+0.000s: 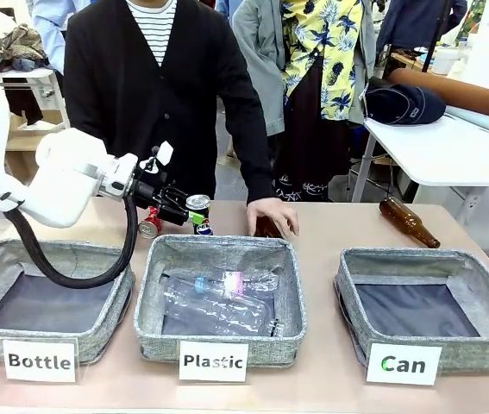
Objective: Sort the can waste into the basket.
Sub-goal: Pick up the can waste from the table and place it in the right Fabric basket.
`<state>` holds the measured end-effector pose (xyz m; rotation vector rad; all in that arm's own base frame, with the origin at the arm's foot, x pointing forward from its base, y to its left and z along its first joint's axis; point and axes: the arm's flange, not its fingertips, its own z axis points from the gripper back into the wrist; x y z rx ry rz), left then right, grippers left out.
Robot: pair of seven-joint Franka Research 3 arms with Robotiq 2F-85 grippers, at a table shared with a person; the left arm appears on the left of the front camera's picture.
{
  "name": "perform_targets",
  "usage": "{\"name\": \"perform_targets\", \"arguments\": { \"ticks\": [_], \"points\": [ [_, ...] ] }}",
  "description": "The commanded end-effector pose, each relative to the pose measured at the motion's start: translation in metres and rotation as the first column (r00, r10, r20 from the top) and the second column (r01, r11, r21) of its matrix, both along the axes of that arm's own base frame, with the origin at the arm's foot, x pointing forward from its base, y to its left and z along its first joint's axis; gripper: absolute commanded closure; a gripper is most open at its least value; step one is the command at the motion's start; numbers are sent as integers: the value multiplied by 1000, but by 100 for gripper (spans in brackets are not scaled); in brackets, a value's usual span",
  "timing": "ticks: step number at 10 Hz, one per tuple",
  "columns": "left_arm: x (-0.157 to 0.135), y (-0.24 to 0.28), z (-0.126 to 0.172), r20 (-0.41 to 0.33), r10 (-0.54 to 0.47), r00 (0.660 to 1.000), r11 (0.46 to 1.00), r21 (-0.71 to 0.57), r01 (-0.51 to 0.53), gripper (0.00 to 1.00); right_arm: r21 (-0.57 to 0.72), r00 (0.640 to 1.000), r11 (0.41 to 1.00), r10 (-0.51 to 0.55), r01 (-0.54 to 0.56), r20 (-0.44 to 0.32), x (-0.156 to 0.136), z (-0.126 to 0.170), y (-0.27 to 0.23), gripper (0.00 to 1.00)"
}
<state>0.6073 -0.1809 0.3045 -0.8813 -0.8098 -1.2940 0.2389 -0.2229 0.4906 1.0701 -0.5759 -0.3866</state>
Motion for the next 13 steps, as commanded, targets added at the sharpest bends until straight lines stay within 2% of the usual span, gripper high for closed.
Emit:
{"name": "perform_targets", "arguments": {
  "ticks": [1,2,3,5,6,7,8,9,10,11,12,13],
  "points": [
    [-5,15,16,7,-24,1000,997,-68,24,100,5,999,1000,4,-4,37,1,1,-1,0],
    [-16,29,34,39,-26,999,996,-85,29,100,5,999,1000,4,-4,37,1,1,-1,0],
    [-36,49,65,50,-38,998,989,-140,44,100,5,999,1000,4,-4,37,1,1,-1,0],
    [-90,101,126,158,-57,986,976,-199,88,100,5,999,1000,4,-4,37,1,1,-1,0],
    [-121,126,149,166,-67,984,976,-194,99,100,5,999,1000,4,-4,37,1,1,-1,0],
    [-155,150,169,104,-54,993,990,-126,67,100,5,999,1000,4,-4,37,1,1,-1,0],
    [-186,169,175,74,-72,995,996,-42,75,100,5,999,1000,4,-4,37,1,1,-1,0],
    [-214,181,178,82,-117,990,993,1,118,100,5,999,1000,4,-4,37,1,1,-1,0],
    [-232,187,172,87,-36,996,999,42,33,100,5,999,1000,4,-4,37,1,1,-1,0],
    [-192,178,177,104,-83,991,994,-68,90,100,5,999,1000,4,-4,37,1,1,-1,0],
    [-192,178,177,104,-83,991,994,-68,90,100,5,999,1000,4,-4,37,1,1,-1,0],
    [-226,192,176,99,-76,992,997,-3,76,60,5,999,1000,4,-4,37,1,1,-1,0]
  ]
}}
